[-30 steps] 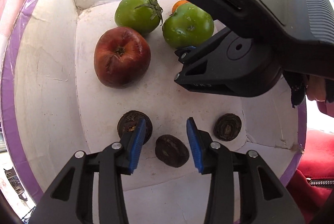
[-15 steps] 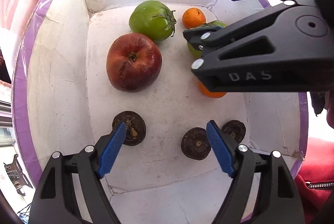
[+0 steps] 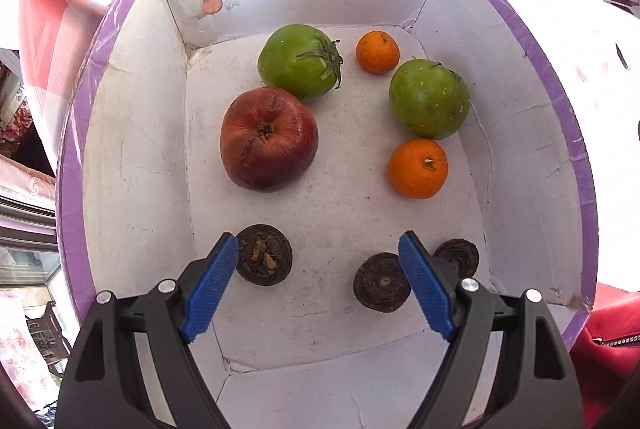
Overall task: Organize fruits
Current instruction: 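Move both grippers back toward the yellow pear and orange, then grasp the yellow pear with the left gripper while the right grasps the orange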
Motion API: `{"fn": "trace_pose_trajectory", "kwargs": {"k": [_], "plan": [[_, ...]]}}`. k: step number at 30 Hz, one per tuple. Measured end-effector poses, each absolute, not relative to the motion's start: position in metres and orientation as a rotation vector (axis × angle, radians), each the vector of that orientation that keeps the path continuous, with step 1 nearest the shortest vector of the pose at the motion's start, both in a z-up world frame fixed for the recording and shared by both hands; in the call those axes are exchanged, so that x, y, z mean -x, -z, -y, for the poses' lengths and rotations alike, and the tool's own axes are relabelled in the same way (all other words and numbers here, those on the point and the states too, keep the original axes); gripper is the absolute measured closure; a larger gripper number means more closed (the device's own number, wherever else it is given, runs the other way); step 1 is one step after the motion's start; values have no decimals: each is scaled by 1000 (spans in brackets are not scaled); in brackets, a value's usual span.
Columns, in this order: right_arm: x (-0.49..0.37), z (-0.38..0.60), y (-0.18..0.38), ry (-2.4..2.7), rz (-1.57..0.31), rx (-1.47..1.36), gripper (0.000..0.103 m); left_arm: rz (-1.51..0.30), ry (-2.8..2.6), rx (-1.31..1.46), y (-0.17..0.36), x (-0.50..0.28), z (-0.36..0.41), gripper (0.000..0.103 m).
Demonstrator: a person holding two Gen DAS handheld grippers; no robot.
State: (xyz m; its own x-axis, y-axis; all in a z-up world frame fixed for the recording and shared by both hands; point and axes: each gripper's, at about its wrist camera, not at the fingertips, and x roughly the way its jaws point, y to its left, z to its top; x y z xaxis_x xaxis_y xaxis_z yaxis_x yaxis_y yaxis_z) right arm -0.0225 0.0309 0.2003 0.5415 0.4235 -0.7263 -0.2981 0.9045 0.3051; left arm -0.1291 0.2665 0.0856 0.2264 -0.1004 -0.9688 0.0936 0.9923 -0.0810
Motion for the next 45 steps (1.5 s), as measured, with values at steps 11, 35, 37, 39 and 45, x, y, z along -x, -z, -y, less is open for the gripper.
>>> {"fn": "trace_pose_trajectory", "kwargs": {"k": [11, 35, 37, 39, 45], "plan": [[-22, 38, -121, -235, -1044, -143, 16, -1120, 72, 62, -138, 93, -238, 10], [-202, -52, -21, -406, -903, 141, 38, -832, -212, 319, -175, -65, -203, 2], [-207, -54, -16, -427, -911, 150, 42, -837, -222, 309, -175, -76, -197, 2], [-208, -53, -14, -443, -898, 162, 51, -850, -236, 271, -175, -89, -190, 2], [-206, -17, -14, -442, -893, 115, 62, -911, -212, 262, -166, -146, -175, 2]]}}
